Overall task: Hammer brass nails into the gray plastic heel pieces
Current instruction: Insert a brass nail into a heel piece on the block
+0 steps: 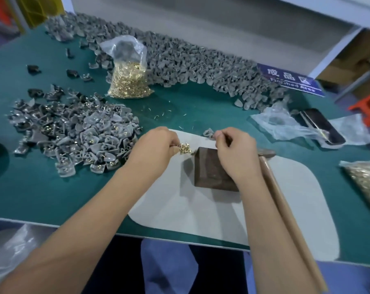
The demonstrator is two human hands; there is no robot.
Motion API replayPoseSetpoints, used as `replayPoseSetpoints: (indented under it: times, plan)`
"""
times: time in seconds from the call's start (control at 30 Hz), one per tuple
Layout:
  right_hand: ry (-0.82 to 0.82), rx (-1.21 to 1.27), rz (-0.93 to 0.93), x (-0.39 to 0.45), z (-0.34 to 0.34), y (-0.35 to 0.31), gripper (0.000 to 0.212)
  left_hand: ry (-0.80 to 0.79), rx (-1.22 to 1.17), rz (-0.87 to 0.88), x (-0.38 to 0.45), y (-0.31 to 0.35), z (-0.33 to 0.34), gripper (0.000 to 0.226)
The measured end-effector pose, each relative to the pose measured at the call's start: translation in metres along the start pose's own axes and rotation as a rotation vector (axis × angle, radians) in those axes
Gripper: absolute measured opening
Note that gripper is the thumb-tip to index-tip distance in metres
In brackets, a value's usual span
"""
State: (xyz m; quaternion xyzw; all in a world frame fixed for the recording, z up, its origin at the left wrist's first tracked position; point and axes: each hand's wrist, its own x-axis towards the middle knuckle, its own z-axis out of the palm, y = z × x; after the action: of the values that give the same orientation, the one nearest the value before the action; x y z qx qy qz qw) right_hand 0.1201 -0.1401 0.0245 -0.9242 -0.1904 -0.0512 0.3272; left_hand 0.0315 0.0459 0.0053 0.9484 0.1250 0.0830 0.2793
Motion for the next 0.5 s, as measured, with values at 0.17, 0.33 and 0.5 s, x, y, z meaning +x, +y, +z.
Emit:
replayPoseSetpoints:
  times: [0.17, 0.33, 0.5]
  plan:
    - [0.063, 0.141, 0.014, 0.001, -0.003, 0.004, 0.025, 0.053, 0.022, 0.002, -0.001, 0.003, 0.005, 0.01]
    - [0.104, 0.241, 0.023, 0.004, -0.002, 0.008, 0.024, 0.111, 0.216, 0.077, -0.007, 0.007, 0.012, 0.021]
    - [0.104, 0.292, 0.028, 0.006, -0.002, 0.008, 0.025, 0.136, 0.352, 0.129, -0.008, 0.005, 0.013, 0.02]
